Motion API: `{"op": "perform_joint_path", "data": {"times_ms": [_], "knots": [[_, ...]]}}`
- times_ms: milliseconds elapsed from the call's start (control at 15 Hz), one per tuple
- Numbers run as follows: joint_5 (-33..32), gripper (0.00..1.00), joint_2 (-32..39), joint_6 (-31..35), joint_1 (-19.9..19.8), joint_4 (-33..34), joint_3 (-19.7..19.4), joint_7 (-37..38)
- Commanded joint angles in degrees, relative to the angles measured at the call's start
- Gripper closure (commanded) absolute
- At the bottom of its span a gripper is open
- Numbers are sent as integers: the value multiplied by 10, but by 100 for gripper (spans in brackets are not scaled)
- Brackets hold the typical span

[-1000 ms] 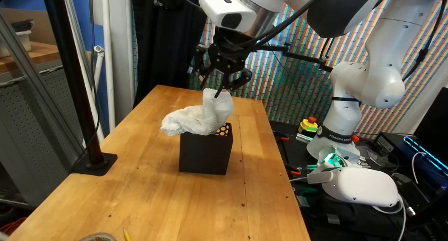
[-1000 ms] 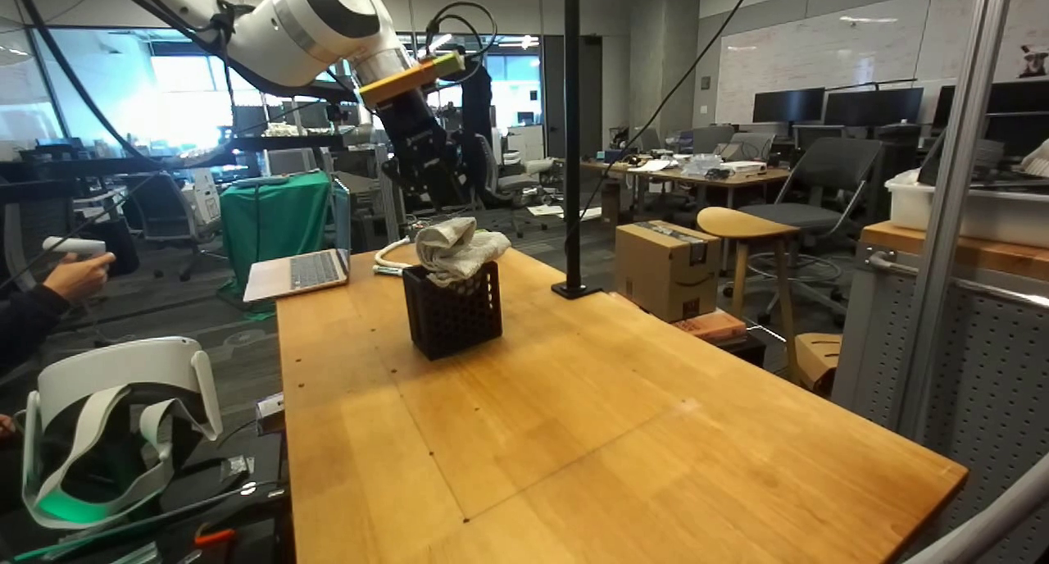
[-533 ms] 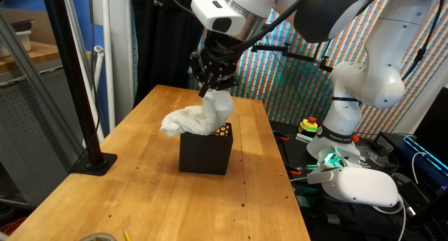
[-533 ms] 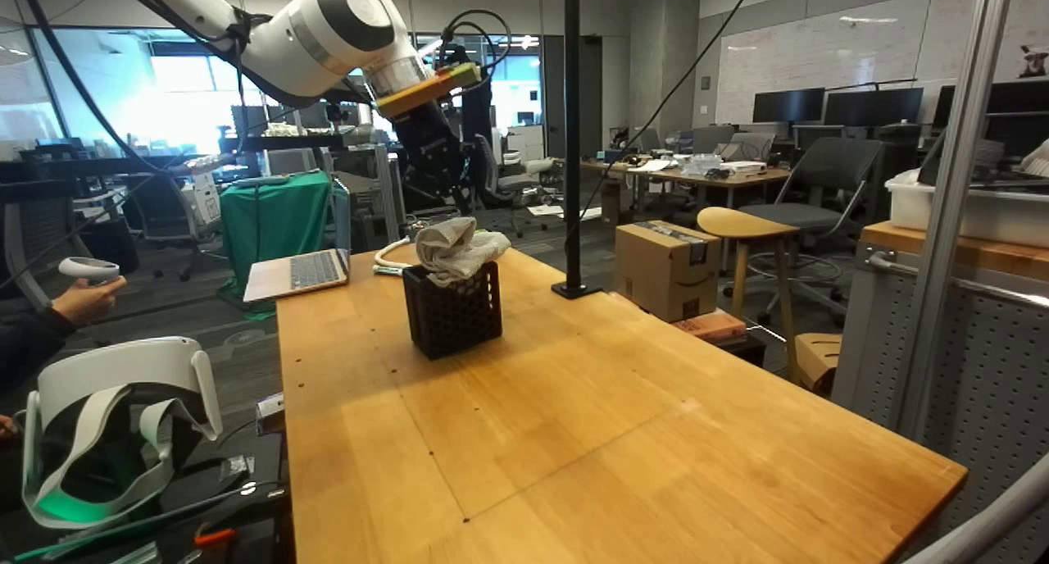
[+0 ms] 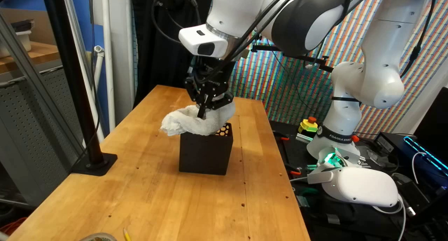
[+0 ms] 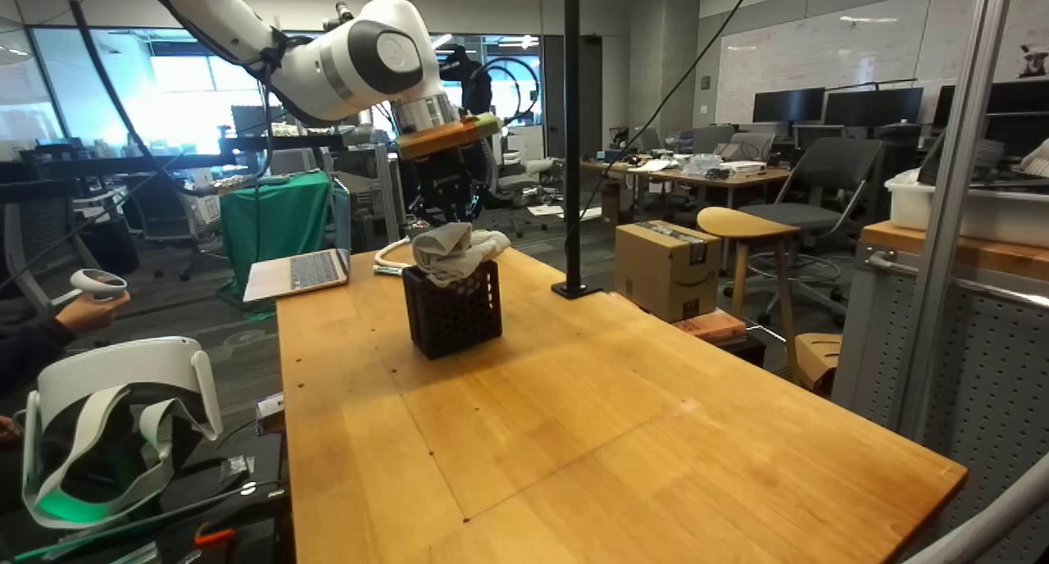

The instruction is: Pick up the cloth from the table and put it in the box

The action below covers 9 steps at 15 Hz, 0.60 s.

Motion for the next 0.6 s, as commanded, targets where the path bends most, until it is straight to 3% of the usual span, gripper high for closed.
{"op": "perform_joint_path", "data": {"times_ms": [0,533], "knots": [[38,95,25,1,-4,9,4,-22],[49,95,68,-25,-9,24,4,-20]]}}
